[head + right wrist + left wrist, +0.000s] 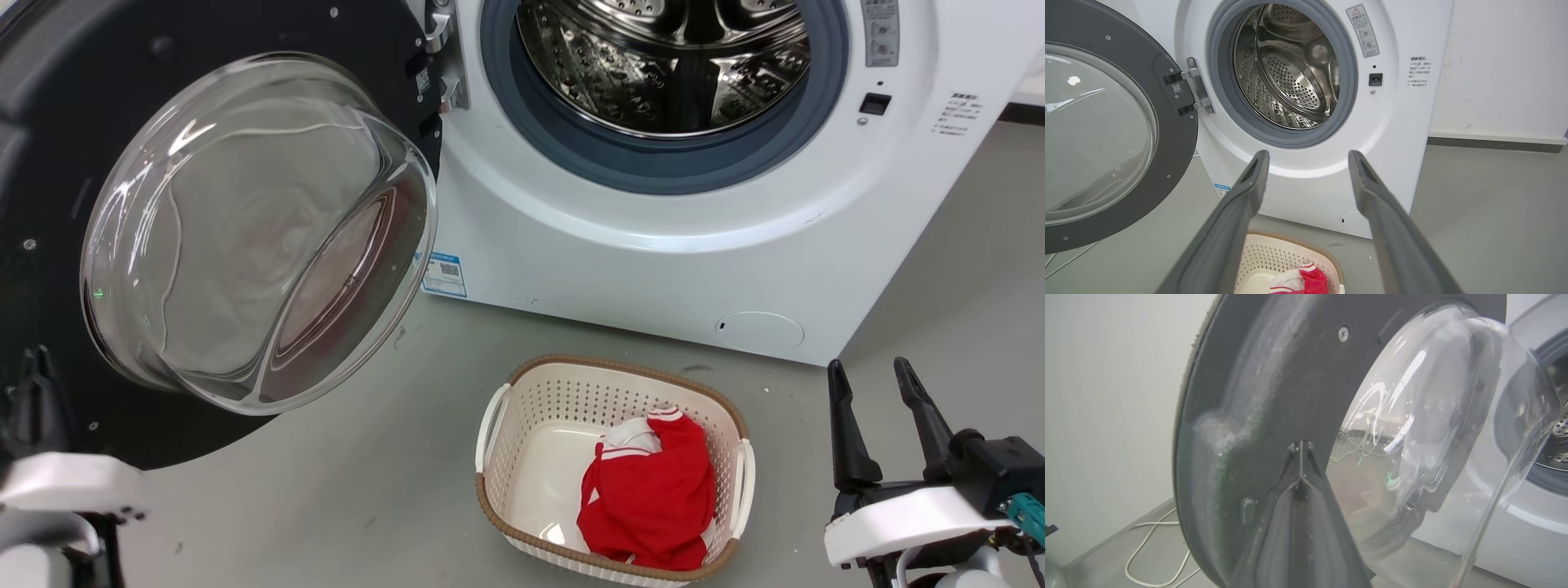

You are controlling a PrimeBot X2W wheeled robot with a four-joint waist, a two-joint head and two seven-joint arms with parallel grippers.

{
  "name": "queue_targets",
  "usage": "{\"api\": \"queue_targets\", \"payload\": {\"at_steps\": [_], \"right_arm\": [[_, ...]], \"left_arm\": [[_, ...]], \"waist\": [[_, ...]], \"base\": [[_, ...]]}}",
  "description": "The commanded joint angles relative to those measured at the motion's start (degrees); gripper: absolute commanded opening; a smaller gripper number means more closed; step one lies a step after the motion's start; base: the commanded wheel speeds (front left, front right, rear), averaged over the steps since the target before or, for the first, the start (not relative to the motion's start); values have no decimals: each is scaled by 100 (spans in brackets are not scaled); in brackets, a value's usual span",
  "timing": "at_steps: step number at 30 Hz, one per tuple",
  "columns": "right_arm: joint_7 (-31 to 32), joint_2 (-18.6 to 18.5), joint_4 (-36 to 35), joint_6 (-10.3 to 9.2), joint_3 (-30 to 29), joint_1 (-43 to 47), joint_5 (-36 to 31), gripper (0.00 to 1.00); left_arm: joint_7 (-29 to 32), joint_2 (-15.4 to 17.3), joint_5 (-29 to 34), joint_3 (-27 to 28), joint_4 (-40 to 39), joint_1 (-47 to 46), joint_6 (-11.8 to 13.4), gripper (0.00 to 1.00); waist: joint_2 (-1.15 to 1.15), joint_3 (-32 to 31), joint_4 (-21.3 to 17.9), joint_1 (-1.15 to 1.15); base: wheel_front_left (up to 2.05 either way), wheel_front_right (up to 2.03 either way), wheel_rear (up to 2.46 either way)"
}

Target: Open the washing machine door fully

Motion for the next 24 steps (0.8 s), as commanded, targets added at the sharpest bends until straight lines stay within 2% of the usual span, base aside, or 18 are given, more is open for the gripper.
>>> {"api": "queue_targets", "payload": {"at_steps": [1, 4, 5, 10, 11, 12, 13, 14, 15, 24], "right_arm": [[-34, 7, 23, -2, 26, 48, 39, 100], [-51, 7, 41, -3, 45, 66, 38, 100], [-66, 7, 54, -3, 59, 84, 39, 100], [-67, 7, 63, -2, 76, 117, 32, 100], [-70, 7, 50, -2, 74, 123, 15, 100], [-63, 7, 40, -2, 86, 136, 3, 100], [-56, 7, 35, -2, 91, 149, 3, 100], [-53, 7, 15, -3, 96, 157, -7, 100], [-48, 6, -3, -3, 100, 165, -13, 100], [11, 7, -265, -3, -9, 137, -205, 100]], "left_arm": [[-18, -136, 136, -48, -207, 222, -24, 0], [-18, -243, 316, -145, -492, 455, -39, 0], [-18, -401, 485, -286, -746, 675, -51, 0], [-19, -686, 741, -594, -1168, 993, -73, 0], [-19, -749, 792, -675, -1236, 1039, -101, 3], [-19, -804, 806, -745, -1275, 1080, -155, 31], [-19, -880, 830, -817, -1312, 1102, -191, 50], [-19, -933, 857, -878, -1336, 1106, -213, 90], [-19, -971, 878, -927, -1354, 1095, -245, 100], [-19, -1298, 1193, -1347, -1289, 526, -497, 100]], "waist": [[0, -87, -55, -1], [0, -134, -98, -1], [0, -177, -141, -1], [0, -270, -234, -1], [0, -288, -255, -1], [0, -303, -282, -1], [0, -324, -313, -1], [0, -338, -345, -1], [0, -348, -371, -1], [0, -371, -702, -1]], "base": [[0, 0, 0], [0, 0, 0], [0, 0, 0], [0, 0, 0], [0, 0, 0], [0, 0, 0], [0, 0, 0], [0, 0, 0], [0, 0, 0], [0, 0, 0]]}}
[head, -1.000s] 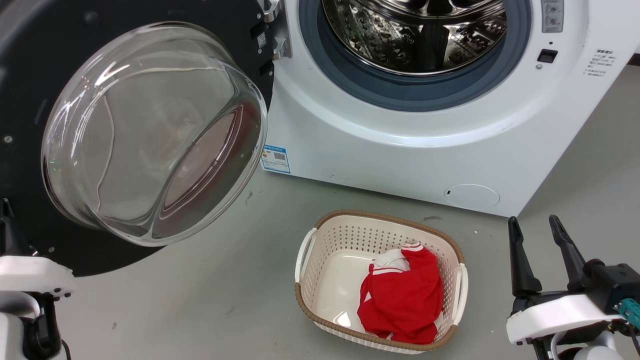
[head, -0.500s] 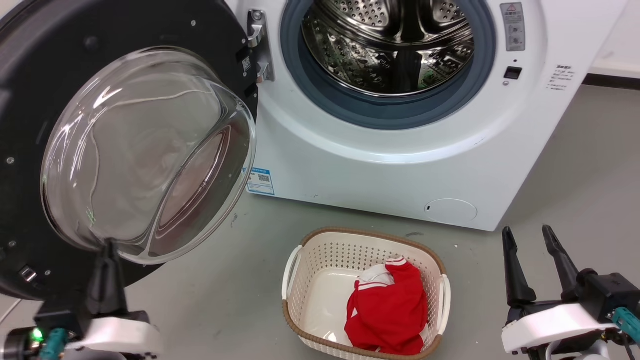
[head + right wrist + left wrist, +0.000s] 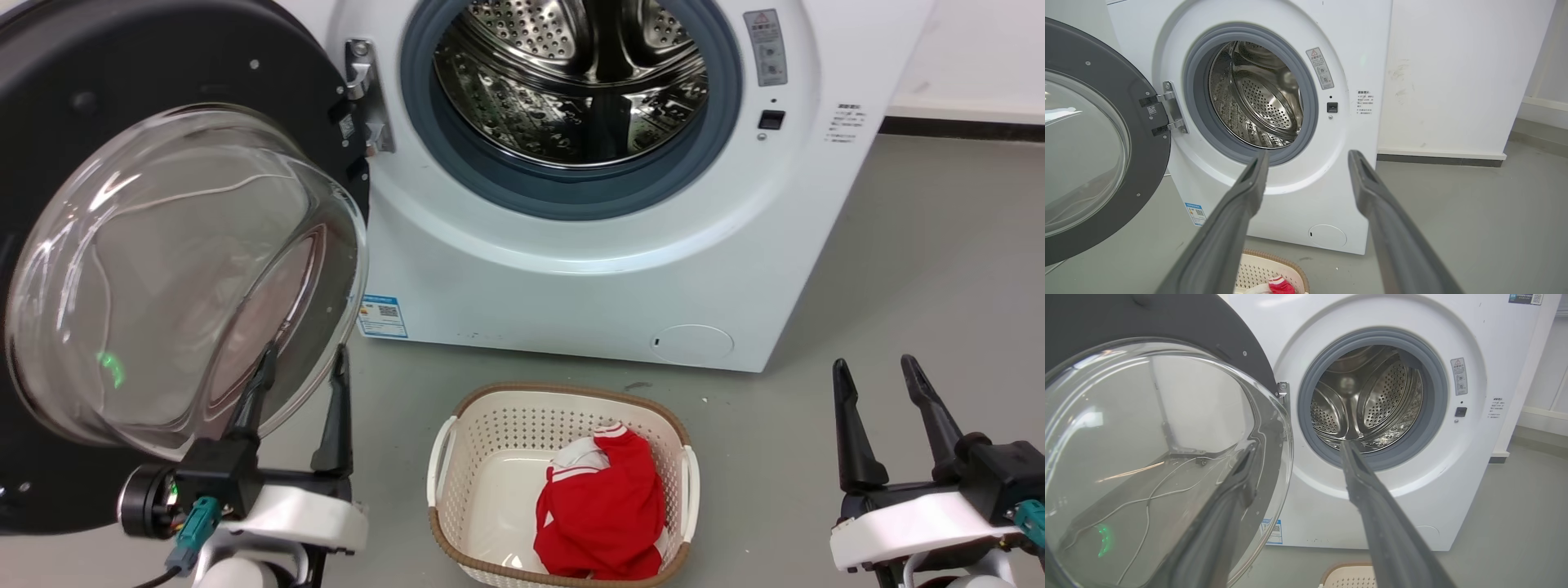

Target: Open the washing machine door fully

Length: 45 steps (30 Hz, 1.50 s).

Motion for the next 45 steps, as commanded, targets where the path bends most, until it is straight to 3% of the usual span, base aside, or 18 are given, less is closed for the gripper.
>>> {"api": "queue_targets", "payload": {"at_steps": [1, 9, 17, 45], "right_arm": [[9, 7, -49, -4, -7, 5, -23, 100], [153, 7, -401, -4, -48, 59, -261, 100], [168, 7, -253, -4, 49, 188, -216, 100], [88, 7, -40, -4, 80, 159, -70, 100]], "left_arm": [[-14, -18, 25, 0, 15, -94, -17, 100], [-14, -99, 268, 75, 128, -461, -50, 100], [-14, -155, 357, 229, 326, -329, -18, 100], [-14, -407, 650, 550, 230, -7, -118, 100]], "waist": [[0, 6, -68, 0], [0, 10, -375, 0], [0, 10, -512, 0], [0, -46, -530, 0]], "base": [[0, 0, 0], [0, 0, 0], [0, 0, 0], [0, 0, 0]]}}
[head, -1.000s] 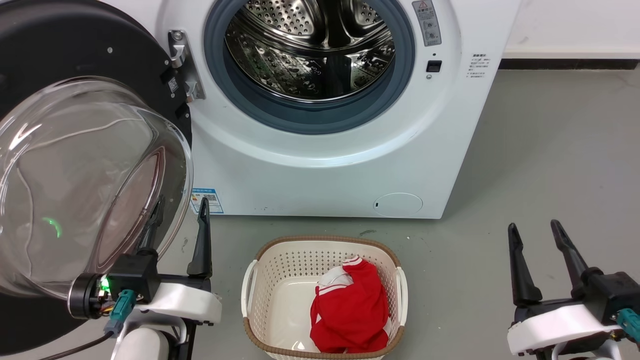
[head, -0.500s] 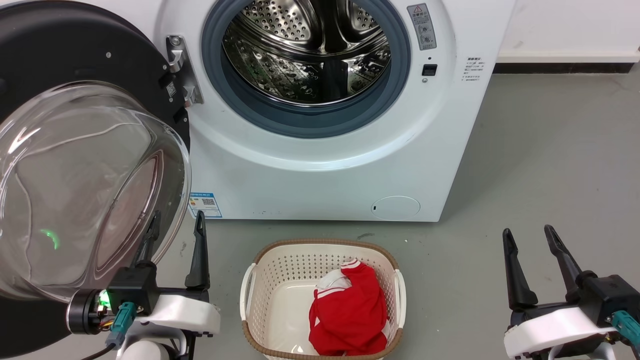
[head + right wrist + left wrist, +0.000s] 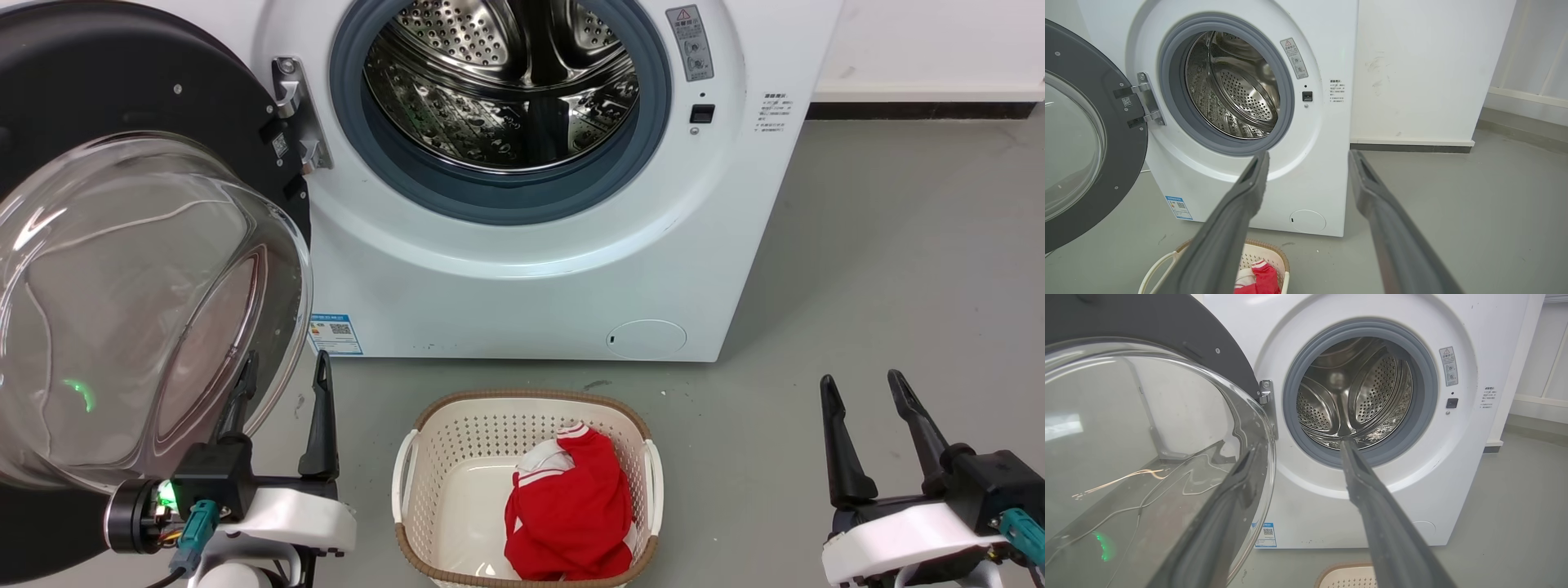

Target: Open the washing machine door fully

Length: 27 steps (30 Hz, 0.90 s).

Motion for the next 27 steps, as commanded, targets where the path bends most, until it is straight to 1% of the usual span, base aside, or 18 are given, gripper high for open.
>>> {"api": "queue_targets", "payload": {"at_steps": [1, 14, 15, 18, 27], "right_arm": [[-28, 7, 13, -4, 4, 16, 21, 100], [-66, 7, 54, -4, 15, -33, 70, 100], [-44, 0, 62, 0, 15, -7, 39, 0], [-38, 1, 209, 0, 33, 77, 64, 0], [113, -51, 328, 0, 37, -27, 1200, 0]], "left_arm": [[-14, -15, 26, 21, -15, 38, -21, 100], [-14, -75, 90, 82, 21, -17, -95, 100], [1, -63, 53, 78, 32, 3, -95, 0], [43, -90, 22, 84, 214, 78, -96, 0], [349, -123, -1044, 216, 326, -4, -183, 0]], "waist": [[0, 4, -2, 0], [0, 39, -3, 0], [0, 39, -4, 0], [0, 40, -5, 0], [0, 34, -9, 0]], "base": [[0, 0, 0], [0, 0, 0], [0, 0, 0], [0, 0, 0], [0, 0, 0]]}}
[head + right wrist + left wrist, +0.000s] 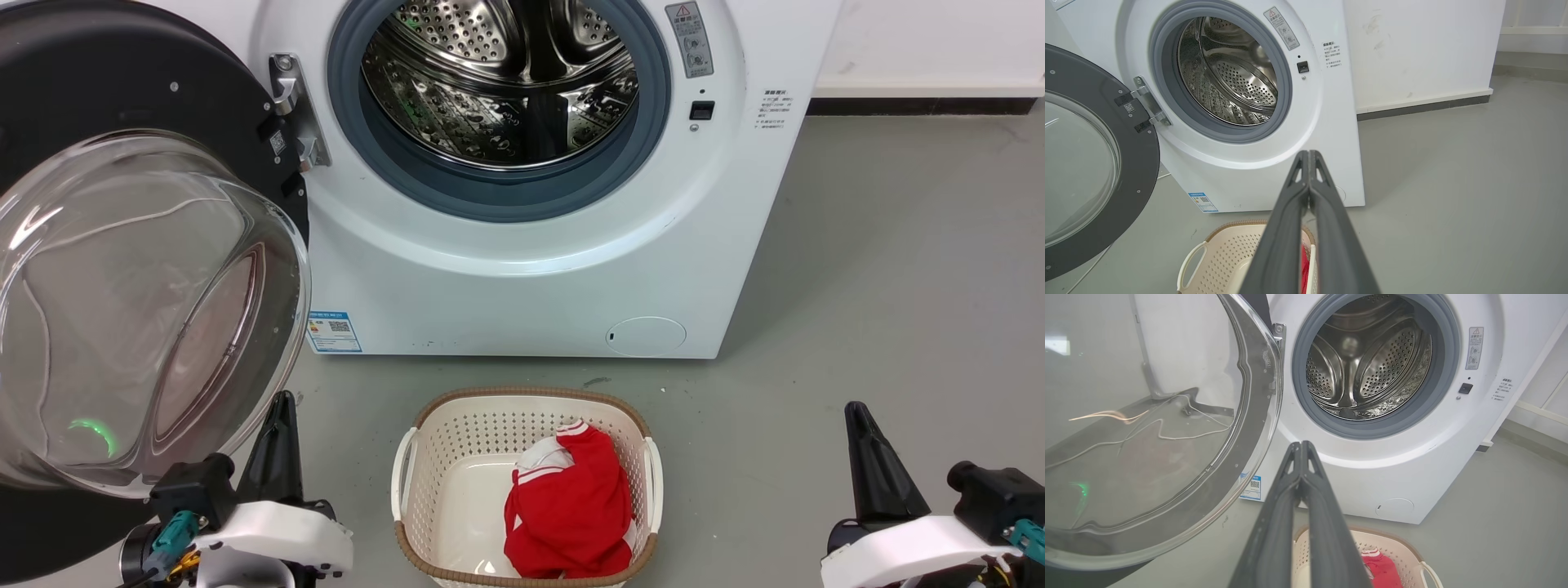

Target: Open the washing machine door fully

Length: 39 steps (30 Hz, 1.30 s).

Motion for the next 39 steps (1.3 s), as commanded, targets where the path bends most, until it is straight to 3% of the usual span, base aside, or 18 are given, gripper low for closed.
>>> {"api": "queue_targets", "payload": {"at_steps": [1, 14, 18, 39], "right_arm": [[36, -46, -39, 0, -7, -142, 319, 0], [224, -95, 122, -1, -17, -284, 1617, 0], [344, -116, 213, -1, -33, -368, 2380, 0], [632, -144, 424, -1, -92, -533, 4072, 0]], "left_arm": [[53, 13, -301, 39, -76, -150, -43, 0], [321, -26, -1565, 104, -35, -172, -145, 0], [499, -50, -2311, 158, 9, -202, -205, 0], [910, -103, -3986, 295, 120, -268, -346, 0]], "waist": [[0, -2, -1, 0], [0, -9, -8, 0], [0, -15, -12, 0], [0, -28, -24, 0]], "base": [[0, 0, 0], [0, 0, 0], [0, 0, 0], [0, 0, 0]]}}
